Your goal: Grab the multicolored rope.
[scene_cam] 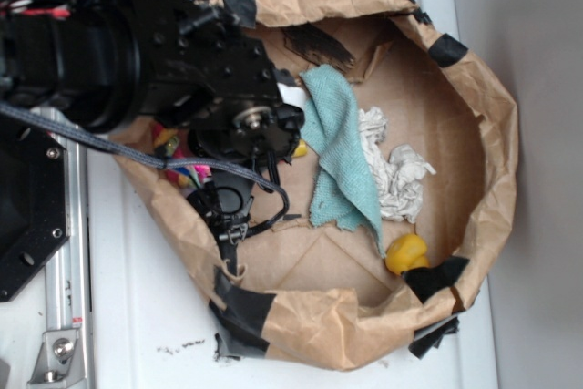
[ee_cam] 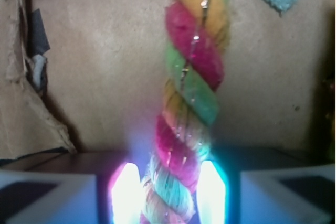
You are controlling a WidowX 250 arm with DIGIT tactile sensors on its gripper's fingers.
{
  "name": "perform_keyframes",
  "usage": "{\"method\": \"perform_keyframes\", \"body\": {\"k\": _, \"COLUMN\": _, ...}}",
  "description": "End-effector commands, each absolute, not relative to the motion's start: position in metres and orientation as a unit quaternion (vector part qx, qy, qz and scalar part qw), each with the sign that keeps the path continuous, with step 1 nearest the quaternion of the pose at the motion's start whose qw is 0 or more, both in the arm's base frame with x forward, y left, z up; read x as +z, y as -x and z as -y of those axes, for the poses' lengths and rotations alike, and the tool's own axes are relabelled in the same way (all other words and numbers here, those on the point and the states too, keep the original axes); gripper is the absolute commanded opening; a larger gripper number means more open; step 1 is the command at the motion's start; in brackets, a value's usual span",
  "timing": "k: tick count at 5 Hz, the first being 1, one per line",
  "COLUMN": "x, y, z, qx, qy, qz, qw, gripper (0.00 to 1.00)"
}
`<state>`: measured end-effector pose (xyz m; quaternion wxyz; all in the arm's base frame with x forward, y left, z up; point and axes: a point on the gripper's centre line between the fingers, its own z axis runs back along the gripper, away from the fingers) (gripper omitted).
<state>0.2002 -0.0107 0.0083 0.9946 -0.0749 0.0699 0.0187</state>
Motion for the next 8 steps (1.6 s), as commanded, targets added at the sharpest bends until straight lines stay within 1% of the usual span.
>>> {"method": "perform_keyframes", "body": {"k": 1, "x": -0.010, "y": -0.189, "z": 0.019, "qx": 0.006, "qy": 0.067, "qz": -0.076, "qw": 0.995, "gripper": 0.00}}
{"method": "perform_keyframes", "body": {"k": 2, "x": 0.009, "y": -0.202, "z": 0.012, "qx": 0.025, "qy": 0.053, "qz": -0.054, "qw": 0.997, "gripper": 0.00}}
{"method": "perform_keyframes", "body": {"k": 3, "x": 0.046, "y": -0.225, "z": 0.005, "qx": 0.045, "qy": 0.054, "qz": -0.022, "qw": 0.997, "gripper": 0.00}}
{"method": "perform_keyframes", "body": {"k": 4, "x": 0.097, "y": -0.251, "z": -0.002, "qx": 0.072, "qy": 0.048, "qz": 0.004, "qw": 0.996, "gripper": 0.00}}
{"method": "perform_keyframes", "body": {"k": 5, "x": 0.138, "y": -0.266, "z": 0.001, "qx": 0.068, "qy": 0.044, "qz": 0.025, "qw": 0.996, "gripper": 0.00}}
{"method": "perform_keyframes", "body": {"k": 6, "x": 0.148, "y": -0.263, "z": 0.008, "qx": 0.055, "qy": 0.033, "qz": 0.029, "qw": 0.998, "gripper": 0.00}}
{"method": "perform_keyframes", "body": {"k": 7, "x": 0.150, "y": -0.253, "z": 0.008, "qx": 0.058, "qy": 0.019, "qz": 0.026, "qw": 0.998, "gripper": 0.00}}
{"method": "perform_keyframes", "body": {"k": 8, "x": 0.151, "y": -0.242, "z": 0.004, "qx": 0.087, "qy": 0.040, "qz": 0.080, "qw": 0.992, "gripper": 0.00}}
